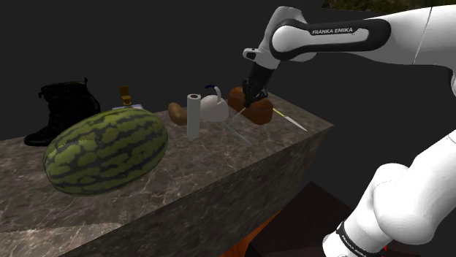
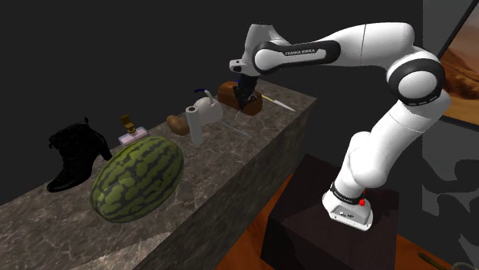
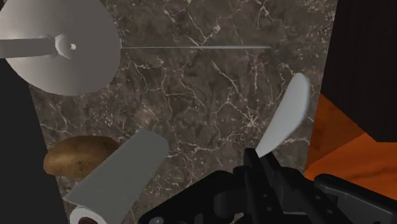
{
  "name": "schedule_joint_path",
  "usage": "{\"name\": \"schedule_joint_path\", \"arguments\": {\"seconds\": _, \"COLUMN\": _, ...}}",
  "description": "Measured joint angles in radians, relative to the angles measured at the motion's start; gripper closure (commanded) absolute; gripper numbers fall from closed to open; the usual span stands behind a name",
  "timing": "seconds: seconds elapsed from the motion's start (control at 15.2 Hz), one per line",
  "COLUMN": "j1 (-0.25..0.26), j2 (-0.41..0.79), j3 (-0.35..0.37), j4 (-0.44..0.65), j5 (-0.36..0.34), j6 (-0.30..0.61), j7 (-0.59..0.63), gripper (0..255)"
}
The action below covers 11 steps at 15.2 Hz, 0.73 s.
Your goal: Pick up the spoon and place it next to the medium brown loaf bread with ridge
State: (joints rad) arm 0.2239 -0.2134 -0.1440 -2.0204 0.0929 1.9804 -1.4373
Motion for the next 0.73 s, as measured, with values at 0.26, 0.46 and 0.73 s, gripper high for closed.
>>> {"name": "schedule_joint_path", "arguments": {"seconds": 0.26, "j1": -0.039, "j2": 0.004, "j3": -0.064, "j4": 0.01, "j5": 0.005, "j6": -0.017, "j7": -0.102, "gripper": 255}}
{"name": "schedule_joint_path", "arguments": {"seconds": 0.46, "j1": -0.065, "j2": 0.024, "j3": -0.11, "j4": 0.036, "j5": 0.011, "j6": -0.031, "j7": -0.176, "gripper": 255}}
{"name": "schedule_joint_path", "arguments": {"seconds": 0.73, "j1": -0.103, "j2": 0.044, "j3": -0.172, "j4": 0.066, "j5": 0.02, "j6": -0.054, "j7": -0.277, "gripper": 255}}
